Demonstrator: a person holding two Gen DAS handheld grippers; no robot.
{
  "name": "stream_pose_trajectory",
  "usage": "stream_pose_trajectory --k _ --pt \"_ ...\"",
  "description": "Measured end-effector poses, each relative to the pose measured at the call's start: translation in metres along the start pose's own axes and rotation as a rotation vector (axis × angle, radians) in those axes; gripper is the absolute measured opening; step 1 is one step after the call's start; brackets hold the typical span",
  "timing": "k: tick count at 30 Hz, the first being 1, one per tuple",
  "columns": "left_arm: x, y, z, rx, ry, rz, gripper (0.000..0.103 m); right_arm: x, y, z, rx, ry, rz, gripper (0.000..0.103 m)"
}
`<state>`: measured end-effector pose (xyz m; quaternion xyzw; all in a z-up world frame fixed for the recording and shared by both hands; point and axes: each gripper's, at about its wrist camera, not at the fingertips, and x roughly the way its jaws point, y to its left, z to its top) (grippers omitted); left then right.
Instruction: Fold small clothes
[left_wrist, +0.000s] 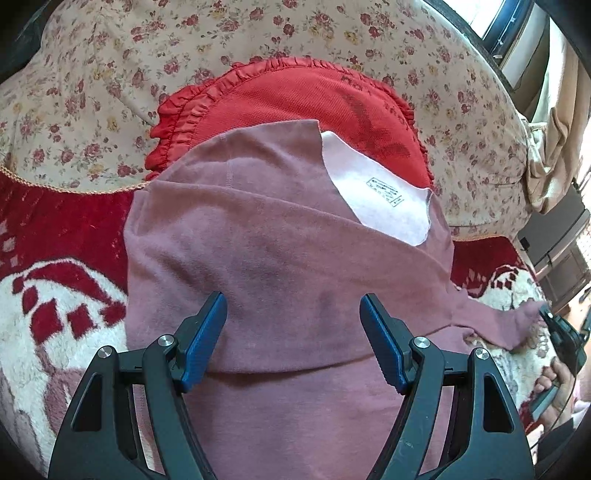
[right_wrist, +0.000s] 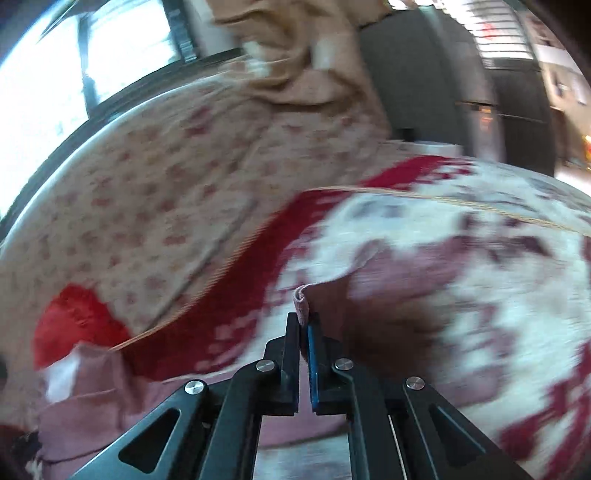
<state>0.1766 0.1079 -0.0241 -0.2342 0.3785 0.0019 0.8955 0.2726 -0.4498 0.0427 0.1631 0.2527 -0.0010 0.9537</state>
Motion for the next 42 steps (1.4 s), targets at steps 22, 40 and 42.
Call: stream_pose_trajectory --k 22,40,42 --pt "0.040 -0.023 -0.006 -0.060 0.229 -0.333 0.075 0.048 0.303 -0.204 -0.530 0.430 0.525 0.003" --pt "0.057 -0.060 -0.014 0.128 0.216 -0.342 0.075 0.036 0.308 -0.217 -0.594 0.439 0.604 0.008" --pt "0.057 -0.060 -0.014 0.131 0.214 -0.340 0.075 0.032 0.305 -0.216 -0.593 0.437 0.616 0.010"
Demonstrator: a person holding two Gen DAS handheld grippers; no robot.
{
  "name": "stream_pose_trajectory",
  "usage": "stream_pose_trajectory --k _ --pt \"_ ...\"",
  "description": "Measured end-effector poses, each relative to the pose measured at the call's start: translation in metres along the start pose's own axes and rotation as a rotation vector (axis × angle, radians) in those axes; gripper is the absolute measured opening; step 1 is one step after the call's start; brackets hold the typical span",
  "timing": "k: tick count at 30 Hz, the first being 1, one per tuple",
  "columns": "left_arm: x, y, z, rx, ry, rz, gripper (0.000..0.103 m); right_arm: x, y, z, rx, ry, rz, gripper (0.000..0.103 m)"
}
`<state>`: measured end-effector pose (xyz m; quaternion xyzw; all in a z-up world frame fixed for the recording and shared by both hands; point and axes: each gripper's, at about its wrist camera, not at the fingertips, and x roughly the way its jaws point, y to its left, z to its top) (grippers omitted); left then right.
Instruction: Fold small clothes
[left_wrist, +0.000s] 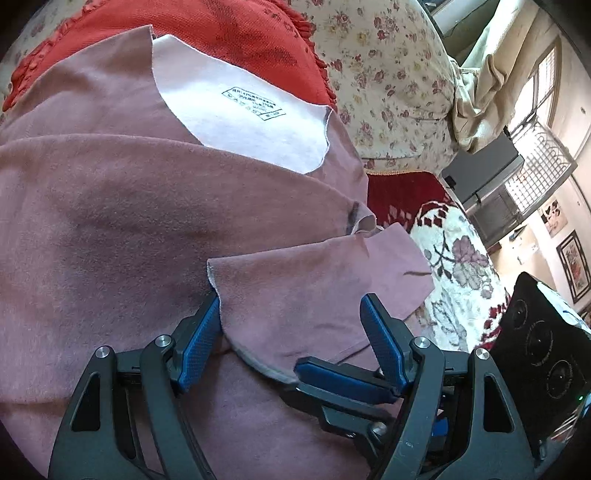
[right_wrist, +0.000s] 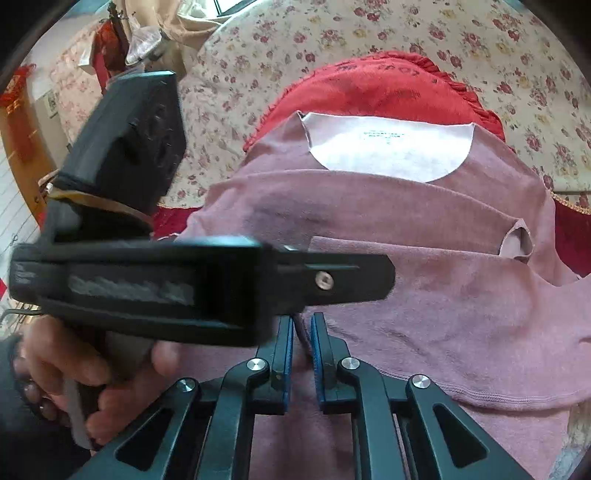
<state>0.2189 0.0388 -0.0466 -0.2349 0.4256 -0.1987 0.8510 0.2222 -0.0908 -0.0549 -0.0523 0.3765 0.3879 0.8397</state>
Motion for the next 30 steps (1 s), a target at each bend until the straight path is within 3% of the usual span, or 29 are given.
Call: stream_pose_trajectory --k 2,8,13,17,19,21,26,30 --pt "0.001 0.000 0.000 0.000 0.002 0.001 0.071 -0.002 0.000 -0.002 0.000 0.004 0.004 0.012" --pt "0.006 0.005 0.000 -0.009 0.015 0.041 0.035 -0.006 -0.004 -0.002 0.001 0.032 0.009 0.013" --pt "0.008 0.011 0.001 -0.027 0.011 0.086 0.008 -0.027 -0.026 -0.005 -0.026 0.129 -0.186 0.013" --pt "0.003 0.010 -0.001 -0.016 -0.015 0.114 0.002 -0.048 -0.070 -0.005 0.041 0.168 -0.377 0.013" --pt "-0.006 0.005 -0.001 -0.003 -0.047 0.108 0.001 -0.067 -0.109 0.000 0.149 0.181 -0.453 0.013" --pt "-0.015 -0.001 0.001 0.008 -0.073 0.077 0.001 -0.090 -0.146 0.004 0.270 0.128 -0.499 0.013" --pt "-0.058 -0.017 0.016 0.086 -0.202 -0.004 0.001 -0.142 -0.213 -0.002 0.561 -0.017 -0.524 0.013" --pt "-0.088 -0.005 0.030 0.080 -0.270 -0.023 0.001 -0.138 -0.217 -0.003 0.577 -0.006 -0.510 0.013"
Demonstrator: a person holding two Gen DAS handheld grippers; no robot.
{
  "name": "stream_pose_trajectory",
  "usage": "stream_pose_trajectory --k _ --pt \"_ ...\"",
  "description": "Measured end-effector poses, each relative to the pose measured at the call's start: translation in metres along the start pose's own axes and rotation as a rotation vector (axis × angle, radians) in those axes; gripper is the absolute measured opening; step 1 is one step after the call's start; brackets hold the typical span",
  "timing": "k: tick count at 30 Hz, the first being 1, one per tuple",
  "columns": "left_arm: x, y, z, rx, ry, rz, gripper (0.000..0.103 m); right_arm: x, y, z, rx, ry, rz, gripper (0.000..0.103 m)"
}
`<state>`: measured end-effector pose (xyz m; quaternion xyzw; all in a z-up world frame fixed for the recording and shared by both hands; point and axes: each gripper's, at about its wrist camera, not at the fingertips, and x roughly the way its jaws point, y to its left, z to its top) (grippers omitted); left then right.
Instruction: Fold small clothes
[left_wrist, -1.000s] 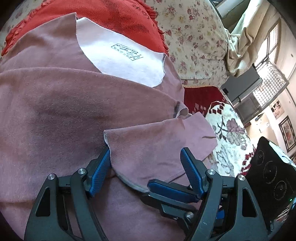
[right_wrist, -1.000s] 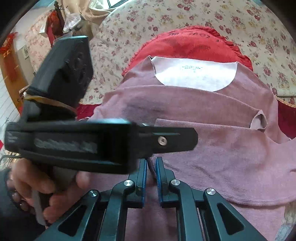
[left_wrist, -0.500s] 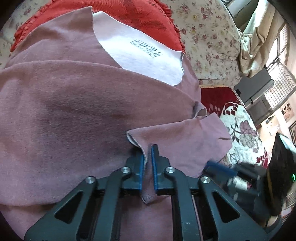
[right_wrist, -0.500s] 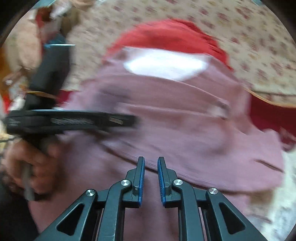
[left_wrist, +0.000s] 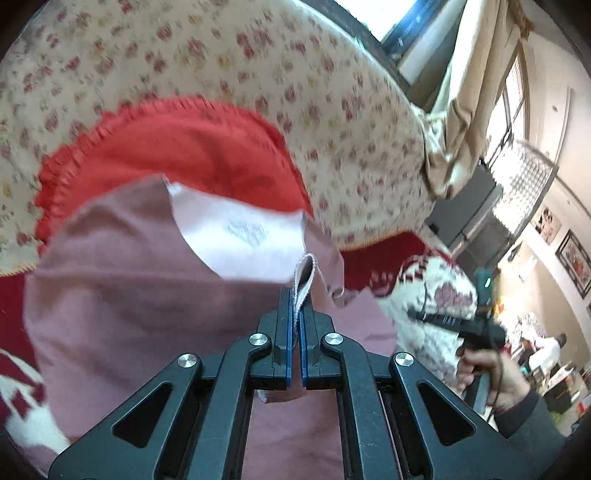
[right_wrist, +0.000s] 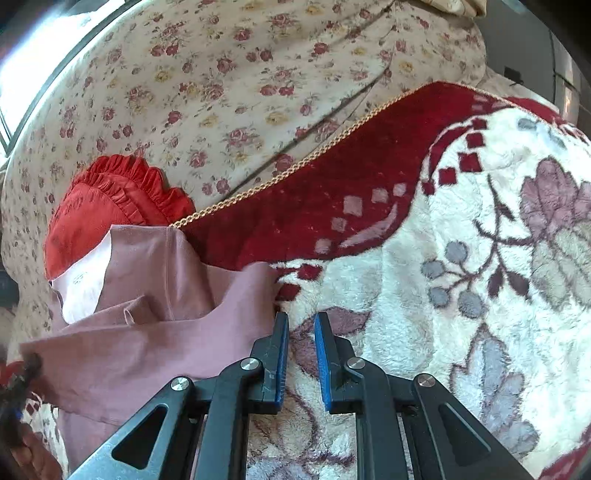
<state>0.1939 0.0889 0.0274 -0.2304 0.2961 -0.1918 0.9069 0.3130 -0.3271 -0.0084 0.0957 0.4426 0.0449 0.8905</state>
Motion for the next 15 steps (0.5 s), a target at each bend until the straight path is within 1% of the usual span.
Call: stream_pose_trajectory --k 3,6,7,8,10,12,14,15 --pt "-0.014 0.003 0.008 0.006 -0.007 -0.083 0.001 0.006 0.016 -0.001 -0.034 0.015 0.024 0.013" --pt "-0.017 -0.009 0.005 0.058 0.008 -0.156 0.001 0.009 0.028 -0.001 -0.060 0.004 0.046 0.013" --pt "-0.017 -0.016 0.002 0.074 0.018 -0.199 0.001 0.008 0.035 -0.002 -0.076 -0.009 0.068 0.013" --pt "-0.016 -0.025 -0.002 0.096 0.035 -0.261 0.001 0.005 0.044 -0.002 -0.105 -0.021 0.085 0.013" --pt "-0.012 -0.044 -0.009 0.136 0.068 -0.353 0.001 0.000 0.062 -0.003 -0.156 -0.044 0.100 0.013" --pt "-0.004 -0.066 -0.020 0.189 0.124 -0.448 0.001 -0.003 0.076 -0.003 -0.178 -0.051 0.118 0.013" --pt "0.001 -0.083 -0.033 0.232 0.198 -0.539 0.001 0.000 0.082 -0.004 -0.178 -0.045 0.118 0.013" --pt "0.004 -0.091 -0.038 0.252 0.232 -0.570 0.001 0.003 0.083 -0.004 -0.178 -0.038 0.120 0.013"
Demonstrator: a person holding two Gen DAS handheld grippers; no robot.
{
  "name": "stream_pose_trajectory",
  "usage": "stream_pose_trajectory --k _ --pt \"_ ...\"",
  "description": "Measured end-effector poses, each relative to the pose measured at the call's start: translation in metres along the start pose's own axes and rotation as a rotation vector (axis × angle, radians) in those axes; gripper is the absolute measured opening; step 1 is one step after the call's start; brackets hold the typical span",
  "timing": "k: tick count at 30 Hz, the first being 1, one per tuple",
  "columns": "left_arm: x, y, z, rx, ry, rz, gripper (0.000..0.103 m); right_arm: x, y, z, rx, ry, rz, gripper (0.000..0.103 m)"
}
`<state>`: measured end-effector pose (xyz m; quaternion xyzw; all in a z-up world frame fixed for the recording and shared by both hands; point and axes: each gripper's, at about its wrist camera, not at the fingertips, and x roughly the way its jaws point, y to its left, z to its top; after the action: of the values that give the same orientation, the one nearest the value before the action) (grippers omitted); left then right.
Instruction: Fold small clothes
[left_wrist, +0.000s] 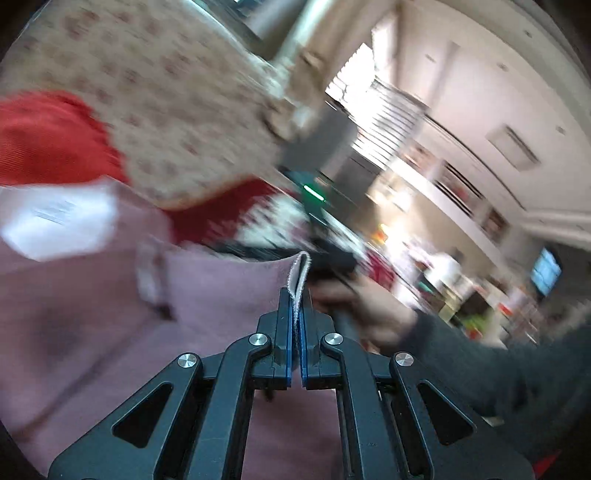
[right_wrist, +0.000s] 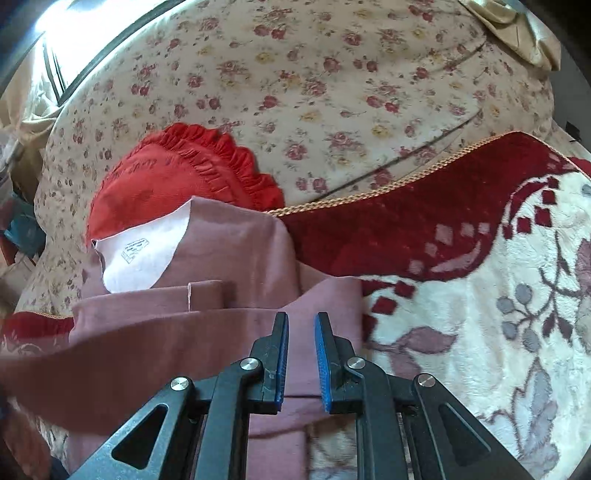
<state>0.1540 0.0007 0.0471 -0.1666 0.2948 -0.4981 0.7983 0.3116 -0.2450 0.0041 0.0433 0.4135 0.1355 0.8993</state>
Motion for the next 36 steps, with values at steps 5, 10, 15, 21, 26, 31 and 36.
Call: stream_pose_trajectory --k 5,10,15,21,26,31,36 --pt "0.031 -0.021 -0.015 0.054 0.141 -0.055 0.001 0.007 0.005 0.011 -0.033 -0.001 0.072 0.013" --pt "0.034 -0.012 -0.019 0.027 0.152 -0.045 0.001 0.021 0.027 0.041 -0.134 0.051 0.300 0.013" --pt "0.017 -0.005 -0.013 0.015 0.106 -0.054 0.001 0.083 0.057 0.044 -0.294 0.311 0.242 0.013" --pt "0.010 0.000 -0.008 0.013 0.074 -0.038 0.001 0.113 0.047 0.032 -0.322 0.435 0.026 0.020" --pt "-0.024 0.023 0.009 -0.044 -0.070 0.121 0.001 0.046 0.029 0.045 -0.146 0.147 0.000 0.021" --pt "-0.086 0.064 0.019 -0.173 -0.250 0.430 0.001 -0.003 -0.012 0.022 0.085 -0.043 -0.056 0.041" --pt "-0.122 0.107 0.003 -0.366 -0.322 0.661 0.001 0.014 -0.056 0.005 0.172 0.038 -0.086 0.041"
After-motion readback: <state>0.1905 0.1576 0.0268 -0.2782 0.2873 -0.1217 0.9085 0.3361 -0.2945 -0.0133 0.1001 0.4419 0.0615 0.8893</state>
